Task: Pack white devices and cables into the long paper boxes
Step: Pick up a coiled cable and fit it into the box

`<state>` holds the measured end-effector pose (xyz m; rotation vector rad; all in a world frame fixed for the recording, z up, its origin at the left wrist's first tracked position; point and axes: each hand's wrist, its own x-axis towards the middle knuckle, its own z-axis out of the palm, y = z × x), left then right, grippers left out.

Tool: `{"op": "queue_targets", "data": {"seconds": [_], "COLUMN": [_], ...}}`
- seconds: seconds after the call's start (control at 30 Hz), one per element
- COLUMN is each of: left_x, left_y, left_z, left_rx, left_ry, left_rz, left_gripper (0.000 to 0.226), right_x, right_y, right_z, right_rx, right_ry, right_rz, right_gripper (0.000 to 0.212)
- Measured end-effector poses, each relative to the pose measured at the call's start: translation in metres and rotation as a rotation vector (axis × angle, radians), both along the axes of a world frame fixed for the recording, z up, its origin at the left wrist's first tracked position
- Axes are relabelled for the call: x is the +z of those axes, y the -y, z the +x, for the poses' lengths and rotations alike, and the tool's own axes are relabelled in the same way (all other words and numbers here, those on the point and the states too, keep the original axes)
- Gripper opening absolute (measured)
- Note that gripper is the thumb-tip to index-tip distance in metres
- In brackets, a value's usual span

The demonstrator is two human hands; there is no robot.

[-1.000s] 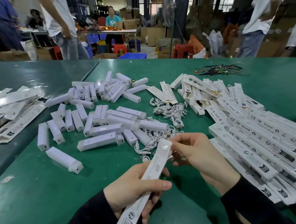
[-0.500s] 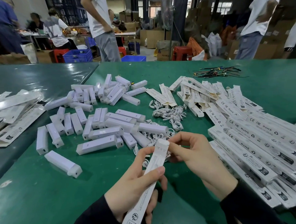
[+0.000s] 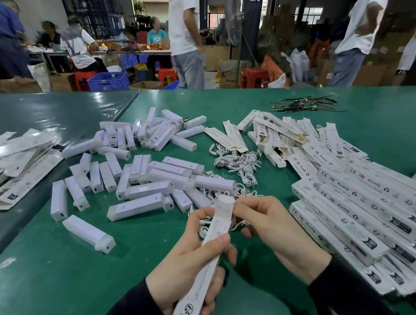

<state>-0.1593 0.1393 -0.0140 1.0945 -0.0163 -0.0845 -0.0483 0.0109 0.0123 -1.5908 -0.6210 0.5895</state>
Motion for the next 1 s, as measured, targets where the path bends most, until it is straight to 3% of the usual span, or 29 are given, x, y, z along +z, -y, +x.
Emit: {"op": "queue_targets", "data": {"seconds": [0.17, 0.27, 0.4, 0.5, 0.6, 0.7, 0.83, 1.0], "left_x": [-0.0001, 0.0004, 0.0013, 0.0019, 0.0021, 0.0034, 0.0064, 0.0029], "left_y": [0.0006, 0.0024, 0.0032, 0.0044, 0.0039, 0.0036, 0.0027, 0.0035], "left_z": [0.0005, 0.001, 0.0001, -0.0011, -0.0013, -0.0002, 0.0012, 0.0028], "left_rx": [0.027, 0.032, 0.037, -0.004, -0.029, 0.006, 0.14, 0.287], "left_ry": [0.021, 0.02, 0.037, 0.056, 0.057, 0.038, 0.008, 0.03], "left_rz": [-0.058, -0.071, -0.076, -0.072, -0.064, -0.051, -0.05, 0.082], "left_gripper": [0.025, 0.026, 0.029, 0.032, 0.029, 0.027, 0.021, 0.01], "right_x": [0.0001, -0.0033, -0.0017, 0.0012, 0.0017, 0.0011, 0.0013, -0.005], "right_y": [0.0018, 0.0006, 0.0017, 0.0044, 0.0028, 0.0011, 0.0, -0.0042], "right_z": [0.0052, 0.0055, 0.0055, 0.0045, 0.0005, 0.0025, 0.0032, -0.0014], "right_rx": [0.092, 0.044, 0.019, 0.143, 0.247, 0.16, 0.047, 0.004], "right_ry": [-0.077, -0.096, 0.023, 0.096, 0.017, -0.034, -0.157, 0.001], "right_rz": [0.027, 0.037, 0.033, -0.07, -0.138, -0.074, 0.125, 0.124], "right_gripper": [0.02, 0.015, 0.02, 0.027, 0.033, 0.029, 0.005, 0.008]}}
